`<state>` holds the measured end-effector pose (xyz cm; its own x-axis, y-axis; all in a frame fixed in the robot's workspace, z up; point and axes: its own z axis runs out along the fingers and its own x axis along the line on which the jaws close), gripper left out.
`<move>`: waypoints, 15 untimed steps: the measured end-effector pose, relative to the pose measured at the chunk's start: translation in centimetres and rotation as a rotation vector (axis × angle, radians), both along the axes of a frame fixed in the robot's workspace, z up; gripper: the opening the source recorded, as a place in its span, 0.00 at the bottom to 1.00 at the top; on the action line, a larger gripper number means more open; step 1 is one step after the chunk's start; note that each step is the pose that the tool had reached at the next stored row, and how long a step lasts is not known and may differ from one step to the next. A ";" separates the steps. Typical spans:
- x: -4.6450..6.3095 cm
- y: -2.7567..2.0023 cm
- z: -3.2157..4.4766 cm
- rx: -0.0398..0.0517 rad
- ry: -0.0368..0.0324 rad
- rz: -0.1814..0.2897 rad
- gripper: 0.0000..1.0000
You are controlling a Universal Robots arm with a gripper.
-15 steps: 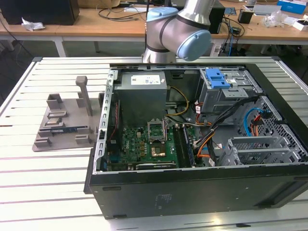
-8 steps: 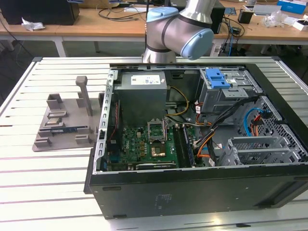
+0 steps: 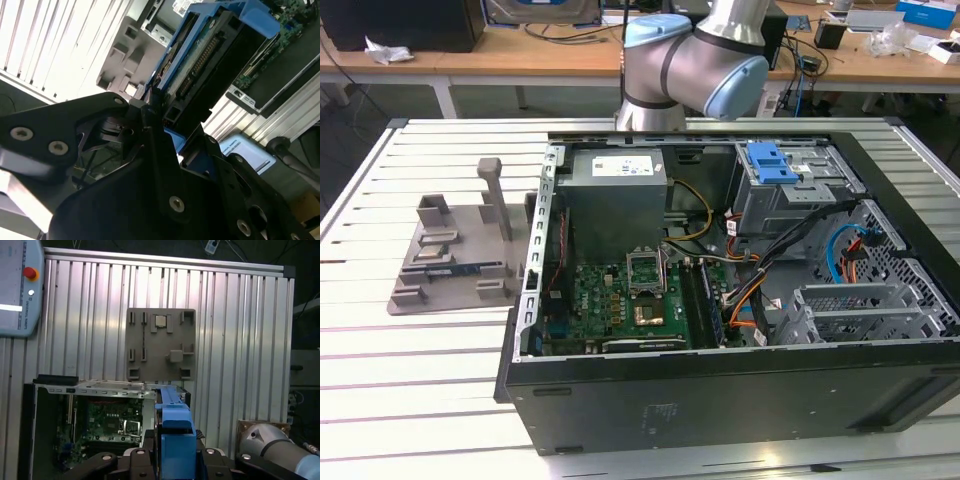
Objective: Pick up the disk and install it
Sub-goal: 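Pick up the disk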
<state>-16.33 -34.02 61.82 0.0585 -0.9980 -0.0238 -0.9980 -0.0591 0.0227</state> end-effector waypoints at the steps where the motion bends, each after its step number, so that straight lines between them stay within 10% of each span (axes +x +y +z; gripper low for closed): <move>1: 0.4 -0.05 -0.12 0.0000 0.0001 0.000 0.36; 6: 6.2 -0.58 -2.76 0.0001 0.0012 0.000 0.36; 13: 9.0 -1.00 -4.67 0.0002 0.0014 0.000 0.36; 15: 9.6 -1.78 -5.36 0.0000 0.0015 0.000 0.36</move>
<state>-6.77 -35.80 56.46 0.0585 -0.9980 -0.0239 -0.9980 -0.0590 0.0242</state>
